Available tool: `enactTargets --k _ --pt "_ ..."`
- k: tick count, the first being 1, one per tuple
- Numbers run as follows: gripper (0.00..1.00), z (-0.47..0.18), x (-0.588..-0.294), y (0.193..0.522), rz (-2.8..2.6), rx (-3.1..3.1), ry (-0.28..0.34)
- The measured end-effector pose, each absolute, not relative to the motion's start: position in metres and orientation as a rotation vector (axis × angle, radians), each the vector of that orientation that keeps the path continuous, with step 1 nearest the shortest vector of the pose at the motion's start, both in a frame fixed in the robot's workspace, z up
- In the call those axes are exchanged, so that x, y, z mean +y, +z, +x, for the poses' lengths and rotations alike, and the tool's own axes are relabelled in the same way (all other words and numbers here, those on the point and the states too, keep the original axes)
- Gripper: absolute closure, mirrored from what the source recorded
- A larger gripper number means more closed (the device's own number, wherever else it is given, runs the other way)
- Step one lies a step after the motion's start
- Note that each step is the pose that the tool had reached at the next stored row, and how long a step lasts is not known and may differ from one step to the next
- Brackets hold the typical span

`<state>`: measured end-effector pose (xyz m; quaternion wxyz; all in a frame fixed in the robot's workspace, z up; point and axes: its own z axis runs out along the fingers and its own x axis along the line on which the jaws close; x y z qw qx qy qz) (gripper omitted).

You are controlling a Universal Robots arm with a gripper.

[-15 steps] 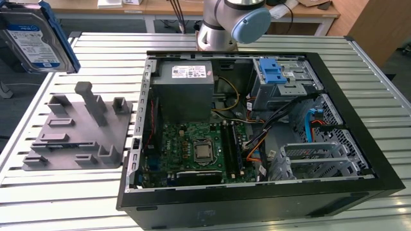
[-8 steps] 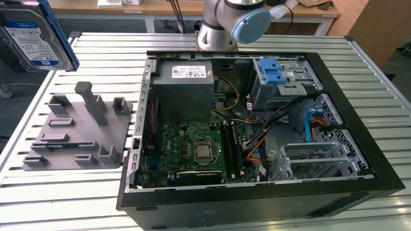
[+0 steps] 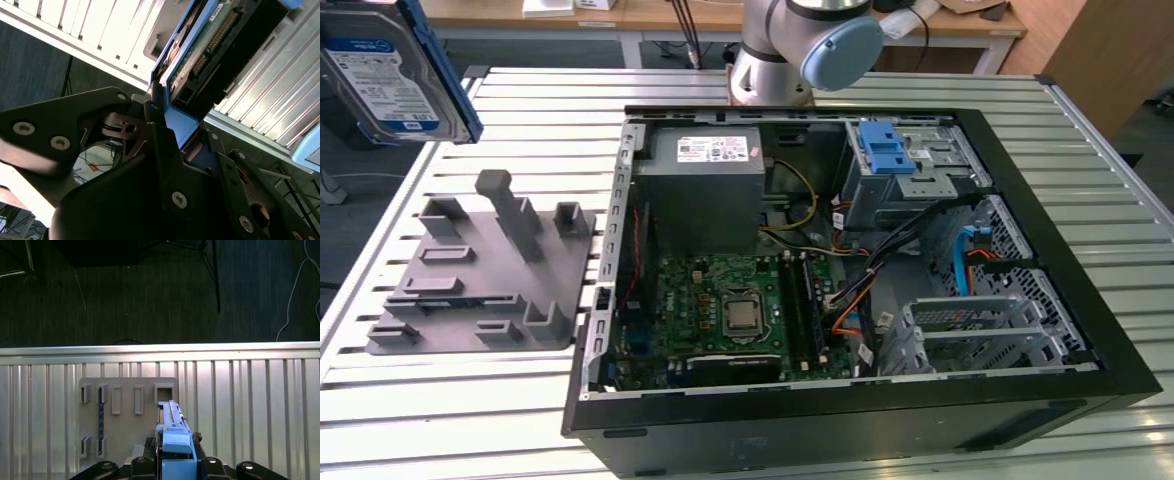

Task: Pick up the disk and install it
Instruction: 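Pick up the disk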

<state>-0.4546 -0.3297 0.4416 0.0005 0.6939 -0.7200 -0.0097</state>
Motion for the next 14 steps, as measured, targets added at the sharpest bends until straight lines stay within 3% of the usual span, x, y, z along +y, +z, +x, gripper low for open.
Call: enactTargets --k 14 --pt "0.64 -0.4546 -0.3297 0.45 2.179 -2.261 -0.03"
